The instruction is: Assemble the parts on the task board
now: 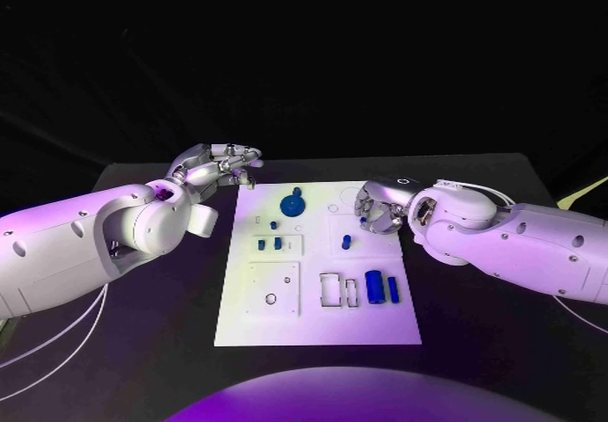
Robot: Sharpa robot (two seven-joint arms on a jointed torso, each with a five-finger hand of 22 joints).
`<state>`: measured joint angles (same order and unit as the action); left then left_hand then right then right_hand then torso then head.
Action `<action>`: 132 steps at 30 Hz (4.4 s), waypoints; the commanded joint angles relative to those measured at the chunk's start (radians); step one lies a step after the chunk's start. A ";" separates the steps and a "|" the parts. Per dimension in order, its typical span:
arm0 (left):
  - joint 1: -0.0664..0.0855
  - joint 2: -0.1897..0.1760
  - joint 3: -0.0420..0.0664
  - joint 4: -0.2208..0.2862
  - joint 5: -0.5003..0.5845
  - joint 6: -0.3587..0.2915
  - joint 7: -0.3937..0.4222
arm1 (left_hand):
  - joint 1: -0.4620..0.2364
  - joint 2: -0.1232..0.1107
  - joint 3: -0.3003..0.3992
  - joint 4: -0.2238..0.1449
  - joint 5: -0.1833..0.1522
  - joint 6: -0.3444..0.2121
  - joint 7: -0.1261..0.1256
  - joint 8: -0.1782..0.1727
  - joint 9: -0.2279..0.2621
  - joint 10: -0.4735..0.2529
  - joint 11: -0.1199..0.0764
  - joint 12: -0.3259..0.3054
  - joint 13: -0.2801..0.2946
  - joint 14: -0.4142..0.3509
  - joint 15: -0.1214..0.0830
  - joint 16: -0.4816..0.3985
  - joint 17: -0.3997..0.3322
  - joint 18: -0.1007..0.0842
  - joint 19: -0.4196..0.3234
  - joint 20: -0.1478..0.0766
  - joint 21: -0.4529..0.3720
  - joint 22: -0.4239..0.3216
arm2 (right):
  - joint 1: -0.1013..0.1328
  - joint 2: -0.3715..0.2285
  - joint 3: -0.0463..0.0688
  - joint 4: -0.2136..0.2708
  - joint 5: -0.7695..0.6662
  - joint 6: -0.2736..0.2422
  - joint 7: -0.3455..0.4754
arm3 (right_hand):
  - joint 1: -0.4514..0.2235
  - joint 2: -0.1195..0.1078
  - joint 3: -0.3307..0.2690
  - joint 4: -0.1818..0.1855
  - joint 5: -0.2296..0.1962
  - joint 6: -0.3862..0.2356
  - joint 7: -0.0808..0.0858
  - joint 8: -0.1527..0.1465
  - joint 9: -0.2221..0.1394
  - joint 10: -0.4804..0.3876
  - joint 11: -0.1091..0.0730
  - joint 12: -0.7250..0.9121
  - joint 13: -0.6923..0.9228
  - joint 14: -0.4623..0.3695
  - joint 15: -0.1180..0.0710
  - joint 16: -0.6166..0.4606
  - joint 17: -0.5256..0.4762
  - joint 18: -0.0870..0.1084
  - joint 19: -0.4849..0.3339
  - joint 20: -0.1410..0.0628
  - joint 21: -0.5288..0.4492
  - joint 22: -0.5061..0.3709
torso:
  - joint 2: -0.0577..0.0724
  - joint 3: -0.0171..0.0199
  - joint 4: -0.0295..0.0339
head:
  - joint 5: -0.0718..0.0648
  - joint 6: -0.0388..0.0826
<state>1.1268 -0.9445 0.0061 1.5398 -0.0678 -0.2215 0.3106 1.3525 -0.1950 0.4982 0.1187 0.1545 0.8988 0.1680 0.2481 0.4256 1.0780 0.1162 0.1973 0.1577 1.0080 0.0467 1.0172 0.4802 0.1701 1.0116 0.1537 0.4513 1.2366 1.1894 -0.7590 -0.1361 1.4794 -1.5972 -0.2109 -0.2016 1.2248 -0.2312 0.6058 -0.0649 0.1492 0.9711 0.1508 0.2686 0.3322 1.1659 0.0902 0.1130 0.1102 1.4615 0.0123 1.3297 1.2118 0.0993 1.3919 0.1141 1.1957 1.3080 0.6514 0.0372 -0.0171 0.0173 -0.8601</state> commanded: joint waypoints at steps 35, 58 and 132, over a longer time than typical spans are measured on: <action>0.001 -0.005 0.001 0.002 0.007 0.016 -0.017 | -0.021 -0.010 0.008 -0.003 0.024 -0.026 0.007 -0.007 -0.004 0.006 0.002 -0.013 -0.007 0.025 0.002 0.007 0.004 0.010 0.027 0.000 -0.010 -0.003 | -0.033 0.014 -0.002 0.009 -0.160 0.009 -0.109 | 0.025 0.070 0.067 -0.013 -0.080 0.085 -0.038 0.064 0.088 0.105 -0.040 0.002 0.071 0.045 -0.036 0.045 0.012 -0.037 0.039 -0.031 0.106 0.133 | -0.002 0.0006 -0.0010 | -0.002 -0.011; 0.001 0.001 0.001 -0.013 0.006 0.020 -0.023 | -0.023 -0.011 0.010 -0.004 0.031 -0.034 0.010 -0.009 -0.005 0.001 0.004 -0.018 -0.008 0.018 0.004 0.002 0.004 0.009 0.025 0.001 -0.015 -0.004 | -0.022 -0.029 0.000 0.081 -0.163 -0.081 -0.122 | 0.003 0.062 0.074 0.003 -0.082 0.075 -0.040 0.060 0.098 0.099 -0.039 -0.010 0.079 0.045 -0.036 0.046 0.008 -0.038 0.041 -0.030 0.112 0.139 | -0.002 0.0007 -0.0019 | -0.001 -0.002; 0.002 0.080 0.001 -0.036 -0.013 0.037 -0.036 | -0.031 -0.011 0.008 -0.002 0.040 -0.040 0.013 -0.008 -0.005 -0.004 0.007 -0.023 -0.010 0.017 0.007 0.001 0.005 0.008 0.026 0.003 -0.022 -0.006 | -0.170 0.154 -0.004 0.178 -0.065 -0.139 -0.014 | 0.009 0.054 0.094 0.000 -0.042 0.056 -0.029 0.050 0.108 0.086 -0.030 -0.031 0.085 0.043 -0.028 0.049 0.002 -0.038 0.041 -0.025 0.112 0.143 | -0.001 -0.0006 -0.0009 | 0.196 -0.013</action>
<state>1.1273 -0.8662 0.0060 1.5021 -0.0750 -0.2013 0.2703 1.3314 -0.2081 0.5037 0.1131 0.1896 0.8668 0.1784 0.2431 0.4219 1.0795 0.1217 0.1809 0.1495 1.0291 0.0540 1.0248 0.4834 0.1699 1.0328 0.1538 0.4364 1.2320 1.0208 -0.6064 -0.1399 1.6581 -1.6584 -0.3736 -0.2228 1.2332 -0.1701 0.6958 -0.0647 0.1030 1.0331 0.1204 0.3169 0.4397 1.2603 0.0619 0.0878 0.1937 1.4631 -0.0180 1.3749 1.2152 0.0689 1.4269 0.0858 1.3068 1.3081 0.6505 0.0365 -0.0182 0.2128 -0.8728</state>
